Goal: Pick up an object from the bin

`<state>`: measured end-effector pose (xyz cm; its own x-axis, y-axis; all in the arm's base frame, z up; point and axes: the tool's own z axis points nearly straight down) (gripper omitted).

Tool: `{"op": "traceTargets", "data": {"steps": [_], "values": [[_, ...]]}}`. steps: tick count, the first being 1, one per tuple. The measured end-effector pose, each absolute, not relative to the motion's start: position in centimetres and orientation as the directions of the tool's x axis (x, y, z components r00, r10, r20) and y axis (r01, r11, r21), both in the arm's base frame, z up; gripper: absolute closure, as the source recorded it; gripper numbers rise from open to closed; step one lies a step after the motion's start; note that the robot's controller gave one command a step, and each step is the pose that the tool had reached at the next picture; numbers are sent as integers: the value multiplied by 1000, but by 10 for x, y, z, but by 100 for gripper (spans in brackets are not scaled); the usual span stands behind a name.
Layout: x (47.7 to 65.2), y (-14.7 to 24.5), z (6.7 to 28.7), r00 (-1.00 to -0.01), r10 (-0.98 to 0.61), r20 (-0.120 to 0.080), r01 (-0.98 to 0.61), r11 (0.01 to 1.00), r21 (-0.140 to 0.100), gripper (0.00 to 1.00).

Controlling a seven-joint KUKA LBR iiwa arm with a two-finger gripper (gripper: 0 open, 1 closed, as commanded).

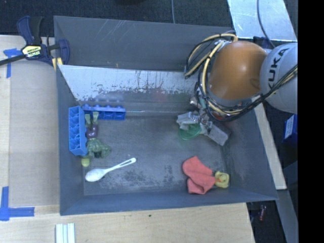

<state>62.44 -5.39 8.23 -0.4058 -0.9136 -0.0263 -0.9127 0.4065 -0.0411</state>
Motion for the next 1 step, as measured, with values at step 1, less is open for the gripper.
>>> {"op": "traceTargets", "data": {"steps": [1], "values": [[621, -48, 116, -461, -887, -30, -886, 462, -38, 100]]}}
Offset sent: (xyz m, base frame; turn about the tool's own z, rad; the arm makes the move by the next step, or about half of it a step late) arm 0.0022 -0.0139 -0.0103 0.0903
